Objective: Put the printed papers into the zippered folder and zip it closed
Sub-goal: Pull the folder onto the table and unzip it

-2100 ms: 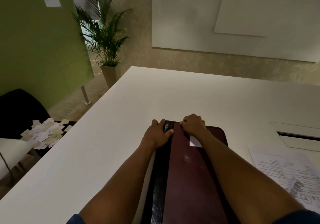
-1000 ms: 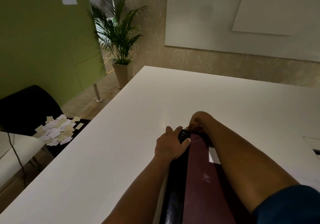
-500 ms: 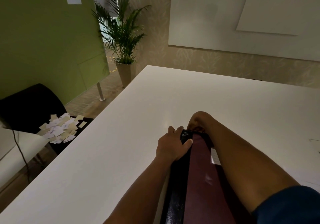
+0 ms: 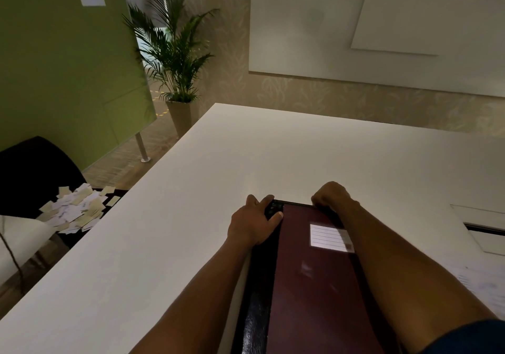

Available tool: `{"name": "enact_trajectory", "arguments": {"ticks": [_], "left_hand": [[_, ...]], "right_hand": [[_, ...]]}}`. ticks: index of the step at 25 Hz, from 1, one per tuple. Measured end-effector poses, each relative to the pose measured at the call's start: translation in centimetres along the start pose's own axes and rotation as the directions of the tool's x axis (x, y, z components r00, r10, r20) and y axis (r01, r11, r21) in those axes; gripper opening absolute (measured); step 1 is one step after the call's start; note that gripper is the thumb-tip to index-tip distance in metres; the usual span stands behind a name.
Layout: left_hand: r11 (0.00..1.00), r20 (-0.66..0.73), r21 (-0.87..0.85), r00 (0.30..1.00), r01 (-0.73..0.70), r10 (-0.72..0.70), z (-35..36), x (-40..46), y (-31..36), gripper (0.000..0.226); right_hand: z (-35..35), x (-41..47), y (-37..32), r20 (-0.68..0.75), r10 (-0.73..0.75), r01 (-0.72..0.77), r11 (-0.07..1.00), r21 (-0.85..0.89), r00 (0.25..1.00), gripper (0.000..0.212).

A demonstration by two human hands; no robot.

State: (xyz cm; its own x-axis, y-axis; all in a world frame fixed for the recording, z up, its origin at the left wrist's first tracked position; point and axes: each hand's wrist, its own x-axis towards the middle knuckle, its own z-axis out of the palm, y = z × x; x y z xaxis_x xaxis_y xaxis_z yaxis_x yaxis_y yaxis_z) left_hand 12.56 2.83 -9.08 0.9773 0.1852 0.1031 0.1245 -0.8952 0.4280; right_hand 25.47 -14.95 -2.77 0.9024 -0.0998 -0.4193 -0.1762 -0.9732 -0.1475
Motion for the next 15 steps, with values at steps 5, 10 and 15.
{"name": "enact_trajectory", "arguments": {"ticks": [5, 10, 15], "left_hand": [[1.0, 0.005, -0.004, 1.0, -0.003, 0.003, 0.3, 0.2, -0.3, 0.067], [1.0, 0.018, 0.007, 1.0, 0.006, -0.006, 0.4, 0.5, -0.5, 0.068], [1.0, 0.027, 0.003, 0.999, 0.017, -0.018, 0.3, 0.6, -0.4, 0.068]], "right_hand": [[-0.9, 0.9, 6.9, -0.109, 0.119, -0.105, 0.986, 0.132, 0.987, 0.015], [-1.7, 0.1, 11.2, -0.026, 0.126, -0.12, 0.977, 0.174, 0.992, 0.022], [-1.4, -1.4, 13.8, -0.039, 0.109, -0.078, 0.877, 0.475, 0.993, 0.027]]}}
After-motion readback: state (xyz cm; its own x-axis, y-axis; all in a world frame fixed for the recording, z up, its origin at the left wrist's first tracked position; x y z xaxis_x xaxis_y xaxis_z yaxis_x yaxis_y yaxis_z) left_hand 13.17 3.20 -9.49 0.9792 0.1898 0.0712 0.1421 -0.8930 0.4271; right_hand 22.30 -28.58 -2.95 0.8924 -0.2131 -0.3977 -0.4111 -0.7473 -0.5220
